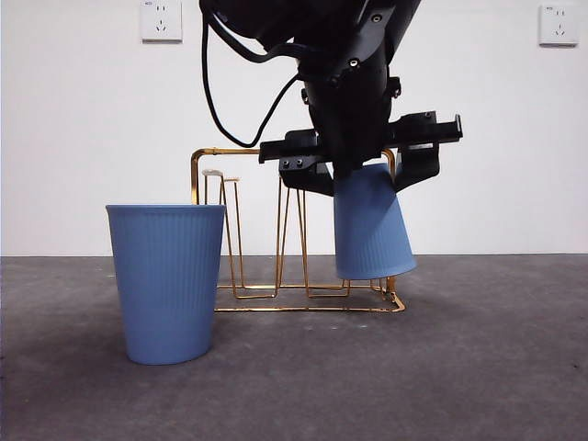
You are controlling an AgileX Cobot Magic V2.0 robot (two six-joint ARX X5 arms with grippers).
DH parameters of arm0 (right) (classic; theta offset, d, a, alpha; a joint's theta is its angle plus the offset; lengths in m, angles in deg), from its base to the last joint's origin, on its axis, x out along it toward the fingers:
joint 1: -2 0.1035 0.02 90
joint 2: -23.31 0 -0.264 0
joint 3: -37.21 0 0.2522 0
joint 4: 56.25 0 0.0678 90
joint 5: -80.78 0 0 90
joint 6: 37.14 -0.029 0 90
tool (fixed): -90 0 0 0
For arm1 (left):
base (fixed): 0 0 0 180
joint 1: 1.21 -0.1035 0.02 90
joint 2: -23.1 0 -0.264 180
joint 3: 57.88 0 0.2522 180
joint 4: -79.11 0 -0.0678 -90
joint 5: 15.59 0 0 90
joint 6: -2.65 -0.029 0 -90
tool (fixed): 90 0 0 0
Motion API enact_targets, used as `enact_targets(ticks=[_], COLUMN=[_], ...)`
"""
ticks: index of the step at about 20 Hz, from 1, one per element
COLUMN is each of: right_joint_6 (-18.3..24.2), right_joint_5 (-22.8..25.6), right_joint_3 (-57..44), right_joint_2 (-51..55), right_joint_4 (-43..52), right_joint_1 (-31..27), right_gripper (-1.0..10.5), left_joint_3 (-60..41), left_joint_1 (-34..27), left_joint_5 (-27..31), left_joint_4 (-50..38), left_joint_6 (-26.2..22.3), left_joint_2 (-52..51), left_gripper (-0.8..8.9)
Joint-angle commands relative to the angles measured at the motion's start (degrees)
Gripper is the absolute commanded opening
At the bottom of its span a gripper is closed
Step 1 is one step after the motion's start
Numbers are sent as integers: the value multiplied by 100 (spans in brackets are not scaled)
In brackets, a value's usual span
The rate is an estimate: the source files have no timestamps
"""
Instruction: Pick up cup 1,put cup 1 in the cup rack,pick up cup 2,put cup 2 in the cup rack
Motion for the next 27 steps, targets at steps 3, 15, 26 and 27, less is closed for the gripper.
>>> enact_targets(ticks=[3, 15, 26, 27], right_joint_6=[39, 57, 57, 57], right_joint_5=[-22, -20, -20, -20], right_joint_3=[-17, -17, -17, -17], right_joint_2=[15, 15, 15, 15], right_joint_4=[42, 44, 44, 44], right_joint_1=[11, 11, 11, 11], right_gripper=[189, 189, 189, 189], left_joint_3=[11, 11, 11, 11], left_joint_1=[-59, -120, -79, -50], left_joint_5=[-326, -1054, -2096, -2173], left_joint_4=[138, 560, 1517, 1626], left_joint_6=[175, 293, 597, 619], left_joint_2=[105, 105, 92, 76], left_gripper=[13, 423, 444, 444])
